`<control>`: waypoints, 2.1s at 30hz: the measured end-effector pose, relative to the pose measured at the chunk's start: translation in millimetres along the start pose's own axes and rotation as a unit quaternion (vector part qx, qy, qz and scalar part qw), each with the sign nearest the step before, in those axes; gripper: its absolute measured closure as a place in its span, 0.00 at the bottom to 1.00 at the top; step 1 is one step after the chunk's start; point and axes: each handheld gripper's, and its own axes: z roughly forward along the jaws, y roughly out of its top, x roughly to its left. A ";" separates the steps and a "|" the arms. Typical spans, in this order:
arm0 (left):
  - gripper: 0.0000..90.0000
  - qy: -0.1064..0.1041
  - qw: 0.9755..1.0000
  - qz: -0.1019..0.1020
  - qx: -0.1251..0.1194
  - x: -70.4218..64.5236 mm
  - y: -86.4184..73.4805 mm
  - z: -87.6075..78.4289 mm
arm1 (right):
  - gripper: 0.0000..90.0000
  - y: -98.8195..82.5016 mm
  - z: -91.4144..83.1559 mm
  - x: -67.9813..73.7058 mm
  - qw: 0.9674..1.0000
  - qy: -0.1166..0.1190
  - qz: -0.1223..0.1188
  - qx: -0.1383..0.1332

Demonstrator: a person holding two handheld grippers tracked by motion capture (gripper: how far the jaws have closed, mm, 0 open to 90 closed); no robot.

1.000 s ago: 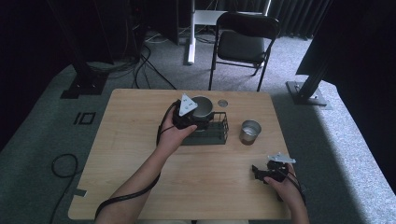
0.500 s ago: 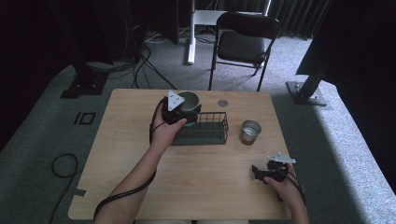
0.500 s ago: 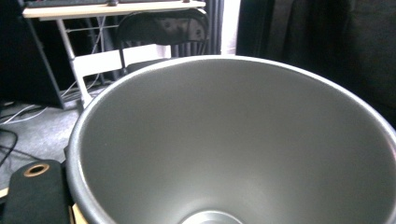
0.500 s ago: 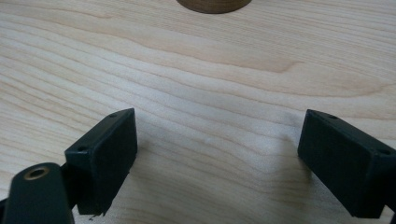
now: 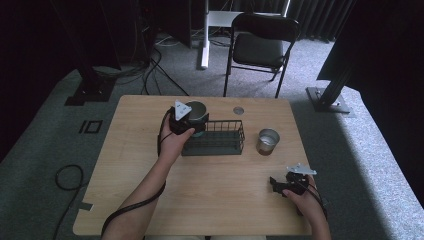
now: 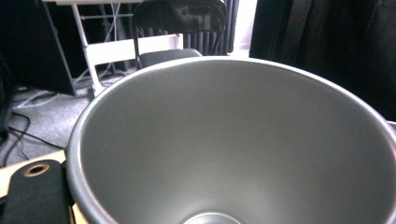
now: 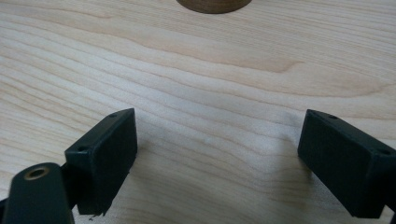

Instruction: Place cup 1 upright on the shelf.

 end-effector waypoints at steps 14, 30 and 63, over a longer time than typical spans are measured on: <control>0.15 0.004 1.000 -0.001 0.017 3.8 -23.6 9.0 | 0.13 0.0 0.0 0.0 1.000 0.000 0.000 0.000; 0.15 0.003 0.999 0.025 0.023 -0.7 -39.1 11.0 | 0.13 0.0 0.0 0.0 1.000 0.000 0.000 0.000; 0.03 -0.027 0.997 0.050 0.048 2.7 -29.5 -23.5 | 0.13 0.1 0.0 0.0 1.000 0.000 0.000 0.000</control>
